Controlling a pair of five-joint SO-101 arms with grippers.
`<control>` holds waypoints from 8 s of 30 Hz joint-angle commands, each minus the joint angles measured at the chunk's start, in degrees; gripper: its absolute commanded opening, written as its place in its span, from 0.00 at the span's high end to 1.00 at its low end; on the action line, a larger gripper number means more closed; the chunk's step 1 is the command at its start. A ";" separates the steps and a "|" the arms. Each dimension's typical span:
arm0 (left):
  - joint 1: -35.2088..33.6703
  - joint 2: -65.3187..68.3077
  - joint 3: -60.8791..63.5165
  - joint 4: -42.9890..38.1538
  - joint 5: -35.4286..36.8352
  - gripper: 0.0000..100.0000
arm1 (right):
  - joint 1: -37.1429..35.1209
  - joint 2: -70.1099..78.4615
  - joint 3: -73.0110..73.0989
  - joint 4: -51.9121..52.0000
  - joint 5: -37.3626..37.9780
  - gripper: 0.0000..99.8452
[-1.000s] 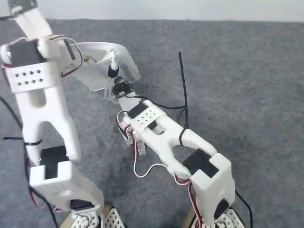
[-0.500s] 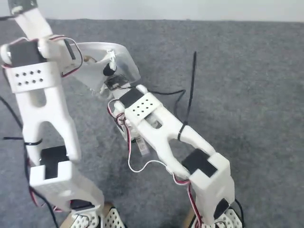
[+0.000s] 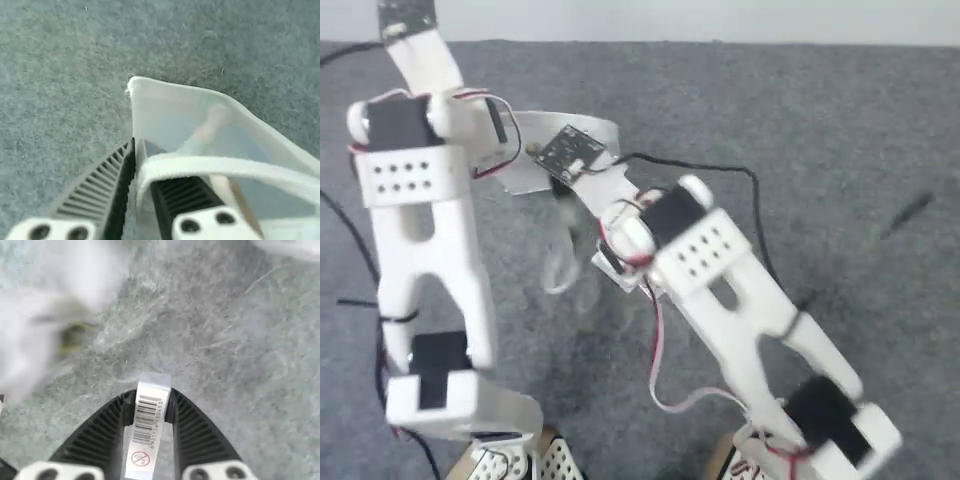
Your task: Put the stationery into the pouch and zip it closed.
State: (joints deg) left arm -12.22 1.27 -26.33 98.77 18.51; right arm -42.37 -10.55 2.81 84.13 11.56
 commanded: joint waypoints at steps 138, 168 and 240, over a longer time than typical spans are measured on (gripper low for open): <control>-0.88 -10.55 15.52 -6.95 -1.05 0.99 | -2.51 -18.86 64.18 -116.09 -14.24 0.83; -0.88 -10.46 15.69 -6.95 -1.05 0.99 | -0.13 -17.80 64.00 -113.98 -9.76 0.84; 26.81 -55.38 39.96 -11.16 -21.89 0.83 | -8.31 -79.60 72.70 -55.52 5.63 0.99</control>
State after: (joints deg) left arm 14.33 -51.82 12.53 90.59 -2.86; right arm -51.69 -88.00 76.84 30.42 18.68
